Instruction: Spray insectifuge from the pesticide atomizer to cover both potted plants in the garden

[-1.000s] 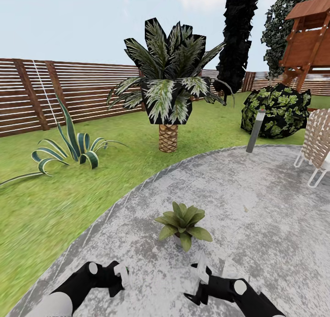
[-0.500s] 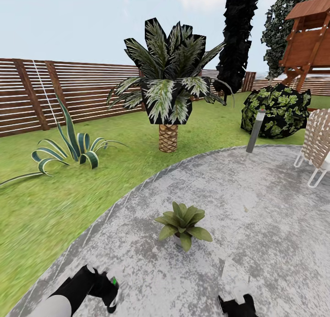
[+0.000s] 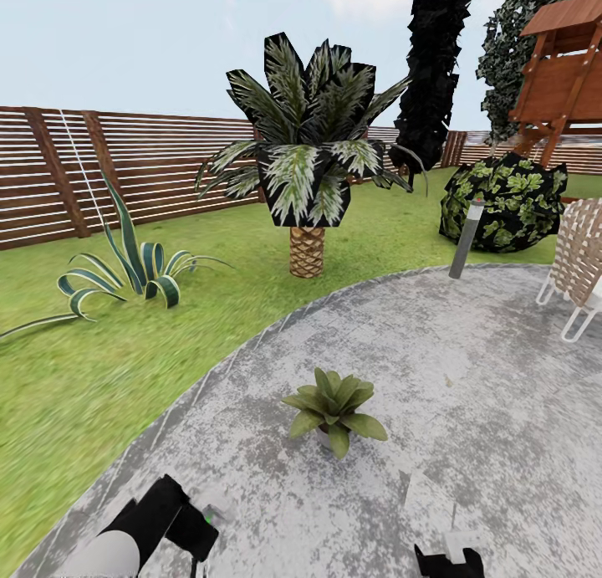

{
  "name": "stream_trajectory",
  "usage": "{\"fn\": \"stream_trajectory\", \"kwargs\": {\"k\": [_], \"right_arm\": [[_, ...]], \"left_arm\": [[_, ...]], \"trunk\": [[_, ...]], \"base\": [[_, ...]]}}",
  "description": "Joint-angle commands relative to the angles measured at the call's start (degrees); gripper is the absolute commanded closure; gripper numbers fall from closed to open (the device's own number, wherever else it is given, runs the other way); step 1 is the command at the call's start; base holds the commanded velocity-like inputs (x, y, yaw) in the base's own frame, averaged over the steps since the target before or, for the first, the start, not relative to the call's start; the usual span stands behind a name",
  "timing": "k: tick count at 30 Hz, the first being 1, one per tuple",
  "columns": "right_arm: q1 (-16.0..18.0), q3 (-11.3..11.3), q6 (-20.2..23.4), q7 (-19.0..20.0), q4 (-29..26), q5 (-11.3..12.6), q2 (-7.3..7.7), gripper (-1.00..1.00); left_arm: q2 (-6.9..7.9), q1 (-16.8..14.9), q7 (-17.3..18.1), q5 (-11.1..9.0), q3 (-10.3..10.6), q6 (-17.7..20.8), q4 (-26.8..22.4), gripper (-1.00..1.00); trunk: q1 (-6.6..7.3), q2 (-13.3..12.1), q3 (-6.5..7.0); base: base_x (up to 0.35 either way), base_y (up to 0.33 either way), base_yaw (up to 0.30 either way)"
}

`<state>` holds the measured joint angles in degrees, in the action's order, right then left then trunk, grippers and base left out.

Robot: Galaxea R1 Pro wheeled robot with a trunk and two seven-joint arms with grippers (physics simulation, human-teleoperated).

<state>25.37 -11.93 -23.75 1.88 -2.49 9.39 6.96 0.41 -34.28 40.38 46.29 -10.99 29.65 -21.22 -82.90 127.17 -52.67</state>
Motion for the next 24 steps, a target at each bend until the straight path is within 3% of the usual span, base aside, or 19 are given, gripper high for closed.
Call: {"fn": "stream_trajectory", "kwargs": {"k": [1,7,12,16,24], "right_arm": [[0.03,-0.39,-0.16,0.14,0.04,0.61,-0.06,-1.0],[0.03,-0.31,-0.14,0.01,-0.04,0.63,-0.35,-1.0],[0.03,-0.34,-0.1,-4.13,-0.05,0.63,-0.36,-1.0],[0.03,-0.37,-0.07,-5.13,-0.05,0.67,-0.38,-1.0],[0.03,-0.37,-0.07,-5.18,-0.01,0.69,-0.44,-1.0]], "left_arm": [[-0.19,-0.25,0.38,0.32,-0.45,2.19,-0.29,1.0],[-1.55,-0.84,0.32,0.54,-0.01,5.71,-2.5,1.0],[-1.68,-1.11,0.39,0.48,2.2,10.47,-4.81,1.0],[-1.52,-1.14,0.47,0.47,3.28,11.3,-5.3,1.0],[-1.34,-2.88,1.82,1.15,3.5,11.42,-5.26,1.0]], "trunk": [[0.01,0.02,-0.05],[0.01,0.02,-0.05],[0.01,0.02,-0.05],[0.01,0.02,-0.13],[0.01,0.02,-0.17]], "base": [[0.0,0.0,0.0],[0.0,0.0,-0.05],[0.075,0.001,-0.265],[0.283,0.05,-0.215],[0.332,0.075,-0.018]]}}
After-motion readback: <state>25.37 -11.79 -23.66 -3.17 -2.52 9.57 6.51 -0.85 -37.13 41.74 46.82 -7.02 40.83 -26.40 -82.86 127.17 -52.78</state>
